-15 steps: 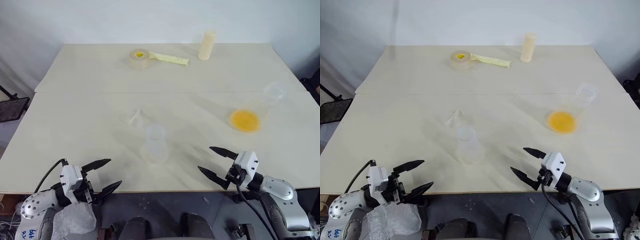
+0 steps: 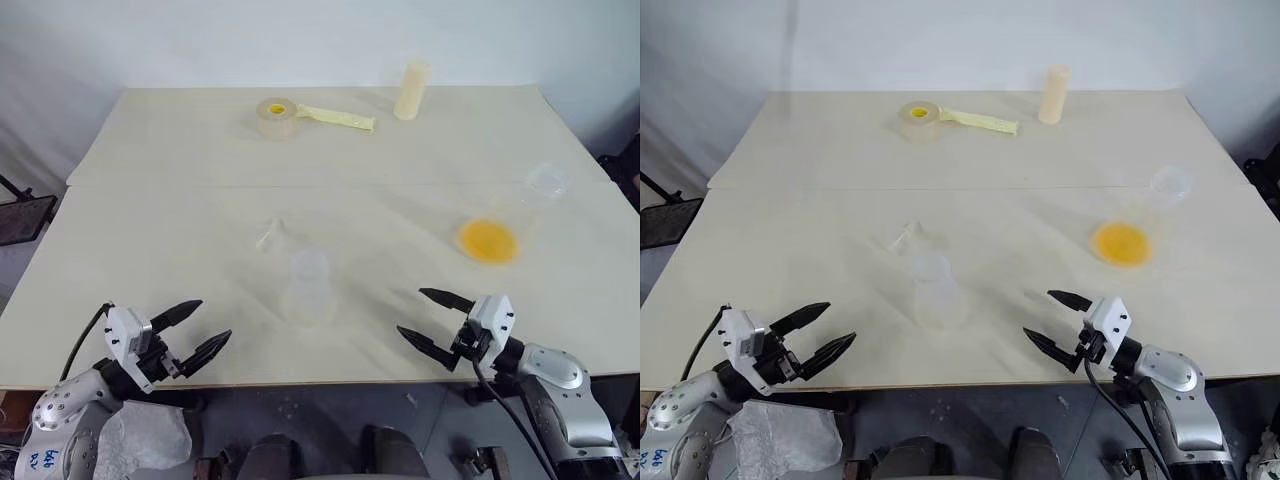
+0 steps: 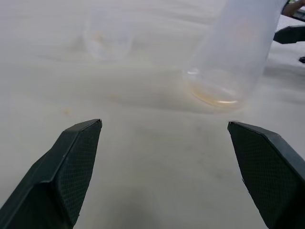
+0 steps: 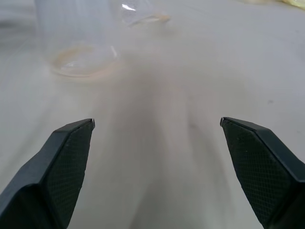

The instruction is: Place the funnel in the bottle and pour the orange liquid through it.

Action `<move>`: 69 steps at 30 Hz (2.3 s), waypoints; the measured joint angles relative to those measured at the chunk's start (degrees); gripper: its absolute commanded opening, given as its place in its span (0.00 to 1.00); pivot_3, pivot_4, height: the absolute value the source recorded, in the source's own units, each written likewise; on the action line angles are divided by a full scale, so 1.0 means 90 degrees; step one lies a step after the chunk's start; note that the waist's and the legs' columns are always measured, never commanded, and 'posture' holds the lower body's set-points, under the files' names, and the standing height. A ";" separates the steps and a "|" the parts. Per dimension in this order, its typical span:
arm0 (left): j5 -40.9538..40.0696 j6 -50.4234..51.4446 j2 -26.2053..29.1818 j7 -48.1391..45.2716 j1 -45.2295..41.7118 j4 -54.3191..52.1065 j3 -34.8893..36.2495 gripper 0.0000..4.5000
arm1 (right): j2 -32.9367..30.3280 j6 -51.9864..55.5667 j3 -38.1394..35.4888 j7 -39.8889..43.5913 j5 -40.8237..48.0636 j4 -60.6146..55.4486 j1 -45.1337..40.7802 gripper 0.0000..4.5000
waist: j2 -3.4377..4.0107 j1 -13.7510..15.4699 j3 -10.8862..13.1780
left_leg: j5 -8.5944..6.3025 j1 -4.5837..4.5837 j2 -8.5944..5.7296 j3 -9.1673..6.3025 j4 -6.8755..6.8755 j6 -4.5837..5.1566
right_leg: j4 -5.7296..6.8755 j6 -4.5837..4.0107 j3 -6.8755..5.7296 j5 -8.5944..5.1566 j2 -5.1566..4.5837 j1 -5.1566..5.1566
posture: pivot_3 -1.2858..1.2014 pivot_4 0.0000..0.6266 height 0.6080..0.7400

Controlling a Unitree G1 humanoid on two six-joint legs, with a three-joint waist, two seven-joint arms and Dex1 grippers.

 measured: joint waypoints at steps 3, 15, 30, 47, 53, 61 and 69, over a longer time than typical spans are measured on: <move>-0.0247 -0.0205 0.0058 -0.0575 0.0233 0.0024 0.0334 1.00 | 0.0001 -0.0123 0.0020 0.0134 -0.0003 0.0299 -0.0149 0.99 | -0.0002 0.0000 0.0001 | 0.0000 -0.0001 0.0005 0.0002 0.0005 0.0000 | -0.0002 0.0000 0.0001 0.0000 0.0005 0.0000 | 0.52 0.24 1.00; -0.0369 -0.0384 0.0344 -0.1253 -0.0567 -0.0233 0.0253 1.00 | 0.0091 -0.0484 0.0067 0.0459 -0.0018 0.0949 -0.0599 0.99 | -0.0001 0.0028 0.0001 | -0.0002 -0.0007 0.0000 -0.0004 0.0027 0.0002 | 0.0007 0.0000 0.0013 0.0000 0.0005 0.0003 | 0.52 0.24 1.00; 0.0522 -0.0134 0.0126 -0.1224 -0.3275 0.0720 -0.1585 1.00 | 0.0271 -0.0731 0.0061 0.0345 -0.0114 0.1079 -0.0504 0.99 | -0.0001 0.0028 0.0001 | -0.0002 -0.0009 -0.0009 -0.0003 0.0033 0.0000 | 0.0013 0.0004 0.0010 0.0002 0.0020 0.0002 | 0.52 0.24 1.00; 0.0704 -0.0004 -0.0453 -0.1721 -0.4574 0.1643 -0.2435 1.00 | 0.0322 -0.0542 0.0093 0.0028 -0.0126 0.0527 -0.0427 0.99 | -0.0003 0.0029 0.0002 | -0.0001 -0.0011 -0.0010 -0.0001 0.0040 -0.0006 | 0.0011 0.0009 0.0014 0.0005 0.0035 0.0002 | 0.52 0.24 1.00; 0.0705 0.0289 -0.0463 -0.1740 -0.4633 0.1809 -0.2499 0.67 | 0.0322 -0.0529 0.0099 -0.0017 -0.0126 0.0525 -0.0425 1.00 | -0.0004 0.0028 0.0003 | -0.0002 -0.0011 -0.0009 -0.0001 0.0040 -0.0006 | 0.0011 0.0010 0.0014 0.0005 0.0036 0.0002 | 0.52 0.24 1.00; 0.0650 0.0437 -0.0631 -0.1787 -0.4862 0.1841 -0.2489 0.50 | 0.0322 -0.0529 0.0098 -0.0057 -0.0126 0.0523 -0.0415 1.00 | -0.0005 0.0038 0.0003 | -0.0001 -0.0013 -0.0010 -0.0003 0.0042 -0.0006 | 0.0011 0.0011 0.0015 0.0006 0.0036 0.0002 | 0.52 0.24 1.00; 0.0934 0.0304 -0.1310 -0.1388 -0.6311 0.2688 -0.2517 0.50 | 0.0319 -0.0527 0.0071 -0.0220 -0.0128 0.0423 -0.0323 1.00 | -0.0010 0.0168 0.0007 | -0.0001 -0.0018 -0.0012 0.0005 0.0053 -0.0006 | 0.0008 0.0019 0.0015 0.0010 0.0040 0.0002 | 0.52 0.24 1.00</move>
